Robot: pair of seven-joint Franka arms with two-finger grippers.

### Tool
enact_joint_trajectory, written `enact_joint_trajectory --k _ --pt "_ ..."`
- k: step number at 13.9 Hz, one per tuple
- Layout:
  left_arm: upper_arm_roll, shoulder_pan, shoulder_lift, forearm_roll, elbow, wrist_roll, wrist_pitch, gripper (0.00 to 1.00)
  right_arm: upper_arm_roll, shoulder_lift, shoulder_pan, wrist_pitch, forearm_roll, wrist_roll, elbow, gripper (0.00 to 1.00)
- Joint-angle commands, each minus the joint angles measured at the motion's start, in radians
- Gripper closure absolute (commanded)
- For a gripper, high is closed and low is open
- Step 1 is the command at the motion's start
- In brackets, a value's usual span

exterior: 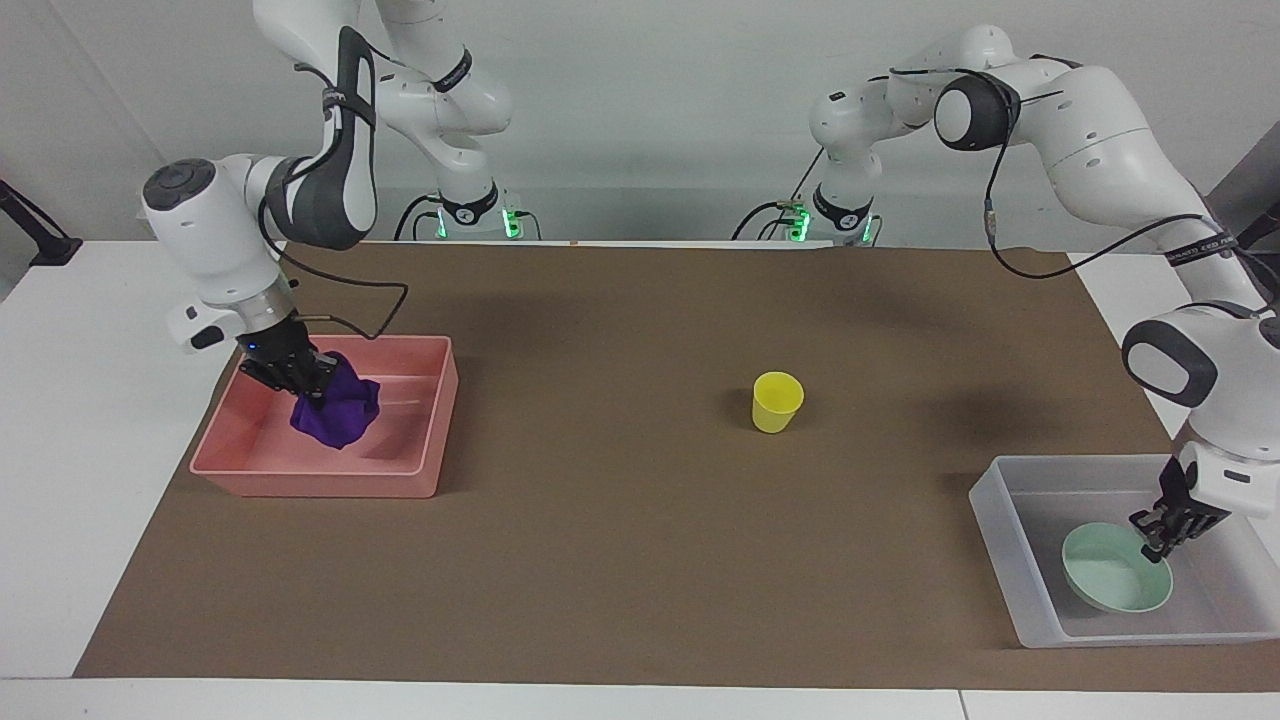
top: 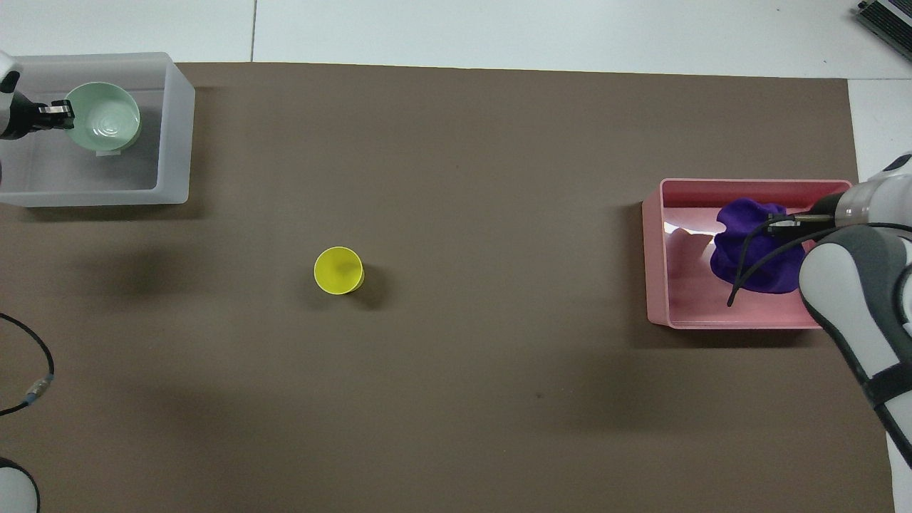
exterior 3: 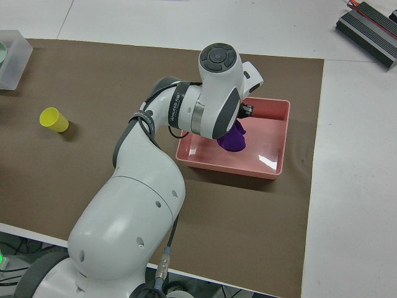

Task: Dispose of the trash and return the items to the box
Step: 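Carry the purple cloth into the pink box with the right gripper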

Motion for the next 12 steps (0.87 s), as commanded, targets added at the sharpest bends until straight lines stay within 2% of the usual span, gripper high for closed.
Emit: enact_joint_trajectory --k 1,2,4,5,6,7,8,9,12 --pt "-0.004 0.006 -0.048 0.024 -0.07 -0.002 0.025 1.0 0.014 0.004 -0.025 0.093 -0.005 -0.007 -0.079 1.0" --pt "-0.004 0.003 -0.048 0.024 -0.067 0.0 0.02 0.87 0.014 0.007 -0.025 0.104 -0.005 -0.005 -0.089 1.0" --pt "-0.004 -0.004 -0.054 0.025 -0.064 0.007 0.001 0.36 0.014 0.028 -0.029 0.13 -0.005 -0.011 -0.09 1.0" --pt "-0.004 -0.008 -0.073 0.025 -0.067 0.007 -0.015 0.18 0.014 0.03 -0.031 0.134 -0.005 -0.008 -0.09 1.0" --pt "-0.004 -0.009 -0.088 0.025 -0.069 0.007 -0.039 0.1 0.014 0.033 -0.029 0.134 -0.005 -0.008 -0.087 0.75" --pt "-0.006 -0.011 -0.118 0.024 -0.075 0.007 -0.074 0.05 0.014 0.033 -0.029 0.134 -0.005 -0.007 -0.083 0.2" --pt "-0.006 -0.023 -0.151 0.024 -0.092 0.009 -0.107 0.03 0.014 0.033 -0.029 0.132 -0.007 -0.01 -0.077 0.0" --pt "-0.006 -0.037 -0.203 0.024 -0.131 0.009 -0.122 0.0 0.014 0.03 -0.02 0.12 -0.007 -0.007 -0.064 0.0" --pt "-0.009 -0.09 -0.39 0.024 -0.347 0.01 -0.119 0.0 0.021 0.008 -0.013 0.068 -0.008 0.015 -0.023 0.0"
